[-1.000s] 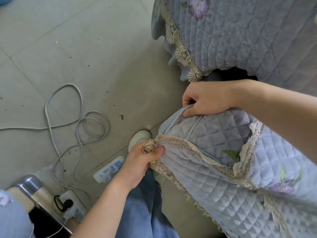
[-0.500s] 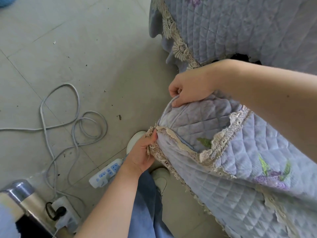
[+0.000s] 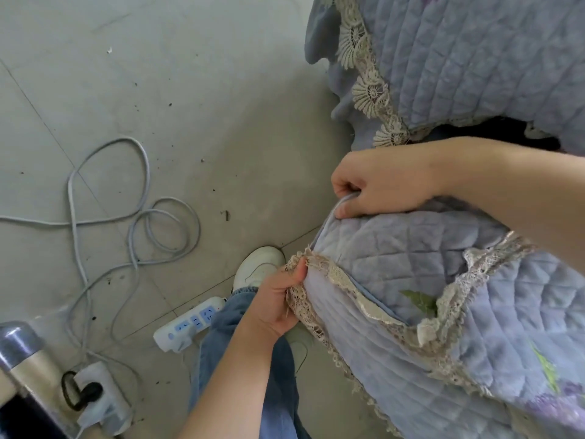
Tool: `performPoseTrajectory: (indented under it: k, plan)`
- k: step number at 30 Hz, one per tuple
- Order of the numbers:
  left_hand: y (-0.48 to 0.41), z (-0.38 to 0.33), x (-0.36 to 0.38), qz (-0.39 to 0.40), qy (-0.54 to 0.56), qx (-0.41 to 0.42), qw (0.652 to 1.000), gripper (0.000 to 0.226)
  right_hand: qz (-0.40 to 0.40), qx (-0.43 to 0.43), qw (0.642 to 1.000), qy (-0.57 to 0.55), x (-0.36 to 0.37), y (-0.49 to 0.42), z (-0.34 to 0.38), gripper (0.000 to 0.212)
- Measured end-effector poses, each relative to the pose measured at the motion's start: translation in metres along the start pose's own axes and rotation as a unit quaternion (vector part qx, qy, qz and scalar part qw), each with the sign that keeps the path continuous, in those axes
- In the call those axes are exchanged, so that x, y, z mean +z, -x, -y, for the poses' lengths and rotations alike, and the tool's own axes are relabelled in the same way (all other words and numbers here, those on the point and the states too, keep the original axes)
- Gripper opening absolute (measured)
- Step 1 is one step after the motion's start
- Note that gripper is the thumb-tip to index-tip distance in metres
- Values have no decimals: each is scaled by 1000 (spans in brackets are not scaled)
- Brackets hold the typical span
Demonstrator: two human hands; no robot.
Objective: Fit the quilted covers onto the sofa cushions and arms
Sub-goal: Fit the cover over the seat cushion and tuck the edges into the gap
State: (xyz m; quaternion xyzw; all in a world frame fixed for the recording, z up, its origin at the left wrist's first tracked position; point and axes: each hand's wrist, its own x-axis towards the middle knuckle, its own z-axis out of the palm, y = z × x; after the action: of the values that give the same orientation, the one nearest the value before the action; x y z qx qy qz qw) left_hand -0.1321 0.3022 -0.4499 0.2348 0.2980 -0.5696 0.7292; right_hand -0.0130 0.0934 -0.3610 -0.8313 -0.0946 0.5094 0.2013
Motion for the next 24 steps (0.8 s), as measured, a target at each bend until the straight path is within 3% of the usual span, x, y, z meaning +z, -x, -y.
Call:
performPoseTrajectory:
  k: [6,9,14,19,22,24]
  plan:
    - [8,-27,5,21,-66,-8,998,53,70,65,995,3,-16,-13,0,37]
    - [7,-46,18,-18,-189,21,982,58,33,82,996,-27,-24,17,-14,52]
    - [-1,-62,41,-36,-327,80,941,36,-52,191,974,-111,-20,63,-60,69]
    - [-9,-81,67,16,-401,15,916,58,-80,136,983,-96,-13,39,-55,59]
    - [-23,-95,94,66,-449,-35,890,59,-86,122,980,-129,-10,34,-57,58]
    - [-38,-101,111,99,-461,-56,880,40,-97,116,977,-150,-6,30,-61,58]
